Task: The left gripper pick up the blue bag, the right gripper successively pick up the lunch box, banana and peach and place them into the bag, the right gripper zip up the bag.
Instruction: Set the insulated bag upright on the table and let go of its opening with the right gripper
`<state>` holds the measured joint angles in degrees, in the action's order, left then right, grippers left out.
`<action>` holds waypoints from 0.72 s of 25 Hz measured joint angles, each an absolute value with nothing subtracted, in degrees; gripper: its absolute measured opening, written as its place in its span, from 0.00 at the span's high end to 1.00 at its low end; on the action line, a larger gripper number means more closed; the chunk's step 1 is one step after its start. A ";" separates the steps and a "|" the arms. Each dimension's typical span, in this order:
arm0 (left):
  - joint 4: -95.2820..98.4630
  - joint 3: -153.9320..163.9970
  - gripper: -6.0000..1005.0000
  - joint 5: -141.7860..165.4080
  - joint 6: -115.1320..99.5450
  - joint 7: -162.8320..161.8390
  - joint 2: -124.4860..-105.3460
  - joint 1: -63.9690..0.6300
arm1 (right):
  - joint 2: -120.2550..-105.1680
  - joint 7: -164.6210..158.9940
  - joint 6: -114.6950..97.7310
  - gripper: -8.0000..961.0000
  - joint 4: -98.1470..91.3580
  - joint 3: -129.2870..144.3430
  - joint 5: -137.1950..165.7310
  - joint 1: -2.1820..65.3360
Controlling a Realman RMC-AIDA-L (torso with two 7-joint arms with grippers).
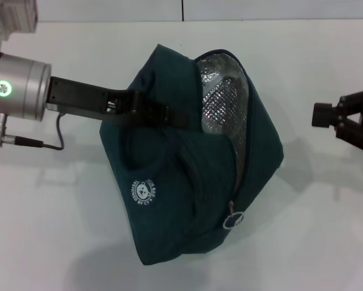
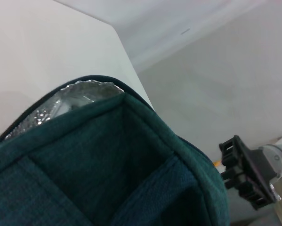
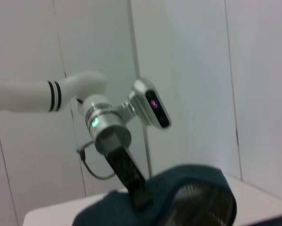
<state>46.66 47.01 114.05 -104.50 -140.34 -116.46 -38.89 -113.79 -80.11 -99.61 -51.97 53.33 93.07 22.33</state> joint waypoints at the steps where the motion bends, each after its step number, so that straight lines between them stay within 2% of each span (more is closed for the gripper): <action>1: 46.65 46.90 0.95 114.05 -104.50 -140.33 -116.37 -38.71 | -113.75 -80.11 -99.31 0.91 -51.83 53.35 94.20 22.38; 9: 47.00 46.77 0.95 113.73 -104.49 -140.30 -116.11 -37.69 | -114.87 -80.20 -95.56 0.87 -51.33 54.28 102.99 23.84; 14: 47.02 46.76 0.95 113.65 -104.49 -140.28 -116.06 -37.70 | -115.11 -79.95 -94.41 0.67 -49.26 55.20 103.93 25.95; 17: 47.03 46.76 0.95 113.65 -104.49 -140.27 -116.01 -37.79 | -115.13 -79.90 -93.54 0.41 -48.78 56.08 104.04 26.71; 18: 47.02 46.75 0.95 113.64 -104.48 -140.27 -116.01 -37.84 | -115.13 -79.90 -93.36 0.40 -48.75 56.24 104.04 26.79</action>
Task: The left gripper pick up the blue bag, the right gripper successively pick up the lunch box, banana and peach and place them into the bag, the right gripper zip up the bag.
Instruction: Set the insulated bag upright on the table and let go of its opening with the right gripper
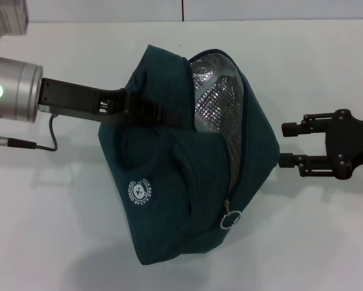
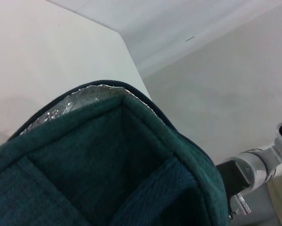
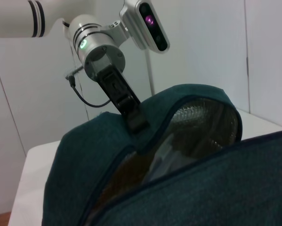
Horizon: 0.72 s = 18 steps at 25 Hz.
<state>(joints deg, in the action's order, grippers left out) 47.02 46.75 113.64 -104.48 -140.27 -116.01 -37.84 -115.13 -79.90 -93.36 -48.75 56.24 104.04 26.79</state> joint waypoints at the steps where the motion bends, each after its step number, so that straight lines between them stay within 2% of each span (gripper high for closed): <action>1: 47.03 46.75 0.95 113.64 -104.46 -140.27 -116.01 -37.86 | -115.13 -79.90 -93.06 0.40 -48.63 56.47 104.05 26.92; 5: 47.02 46.75 0.95 113.62 -104.41 -140.27 -116.01 -37.93 | -115.18 -79.83 -91.66 0.38 -48.05 57.04 103.88 27.41; 18: 46.90 46.76 0.95 113.54 -104.41 -140.27 -115.85 -37.74 | -115.41 -78.15 -91.51 0.39 -43.72 57.32 103.35 31.28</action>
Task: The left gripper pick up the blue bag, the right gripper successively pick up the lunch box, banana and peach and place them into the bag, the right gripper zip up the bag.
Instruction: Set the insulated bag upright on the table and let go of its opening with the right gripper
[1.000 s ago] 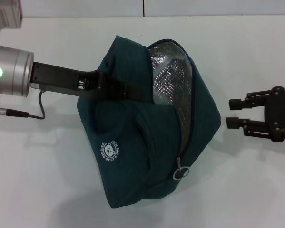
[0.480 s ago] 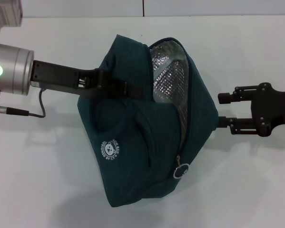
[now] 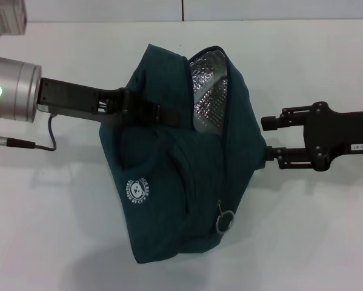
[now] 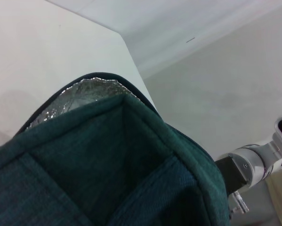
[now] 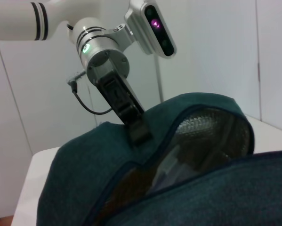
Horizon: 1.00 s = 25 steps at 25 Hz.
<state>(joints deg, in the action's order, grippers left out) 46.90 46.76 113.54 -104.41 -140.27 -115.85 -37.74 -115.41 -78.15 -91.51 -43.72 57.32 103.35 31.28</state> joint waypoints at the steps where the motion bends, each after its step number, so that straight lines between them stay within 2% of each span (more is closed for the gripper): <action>1: 46.90 46.76 0.95 113.53 -104.41 -140.27 -115.84 -37.74 | -115.43 -78.11 -91.51 0.40 -43.52 57.46 103.35 31.46; 8: 46.86 46.76 0.95 113.42 -104.41 -140.27 -115.72 -37.70 | -115.49 -76.66 -91.45 0.41 -42.98 58.64 103.30 32.31; 14: 46.84 46.76 0.95 113.35 -104.41 -140.27 -115.64 -37.70 | -115.74 -75.33 -92.03 0.63 -42.97 58.71 103.27 32.41; 16: 46.81 46.76 0.95 113.35 -104.41 -140.27 -115.62 -37.70 | -115.75 -75.23 -92.33 0.84 -42.97 58.71 103.27 32.42; 25: 46.59 46.76 0.95 113.35 -104.41 -140.23 -115.64 -37.42 | -115.69 -74.68 -93.33 0.91 -43.98 58.67 102.13 31.83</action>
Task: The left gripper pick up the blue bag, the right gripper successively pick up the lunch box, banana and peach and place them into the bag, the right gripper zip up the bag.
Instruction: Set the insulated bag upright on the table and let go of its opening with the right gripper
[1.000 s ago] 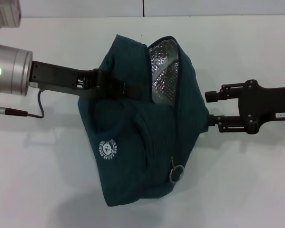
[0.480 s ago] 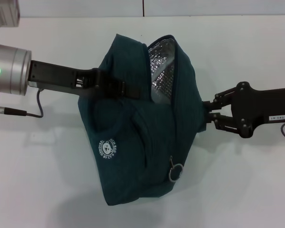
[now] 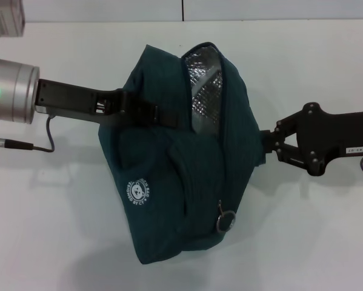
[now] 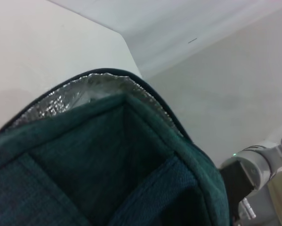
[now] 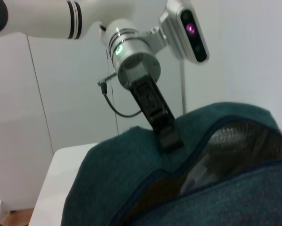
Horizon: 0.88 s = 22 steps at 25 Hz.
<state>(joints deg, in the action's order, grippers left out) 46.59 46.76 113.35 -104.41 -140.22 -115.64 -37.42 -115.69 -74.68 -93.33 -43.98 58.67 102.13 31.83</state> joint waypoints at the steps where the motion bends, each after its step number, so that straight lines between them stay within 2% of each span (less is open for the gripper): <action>1: 46.59 46.76 0.95 113.35 -104.41 -140.18 -115.65 -37.35 | -115.65 -74.53 -93.38 0.91 -44.50 58.59 101.47 31.43; 7: 46.65 46.76 0.95 113.35 -104.10 -139.56 -115.77 -37.29 | -115.68 -74.56 -93.14 0.92 -49.85 58.57 99.07 28.26; 16: 46.12 47.32 0.95 114.20 -101.45 -137.06 -117.63 -38.78 | -115.68 -75.02 -93.15 0.91 -55.02 58.58 97.22 24.64; 22: 42.75 47.38 0.95 114.72 -98.83 -136.09 -117.87 -38.99 | -115.37 -75.07 -93.70 0.91 -55.99 58.07 97.19 23.22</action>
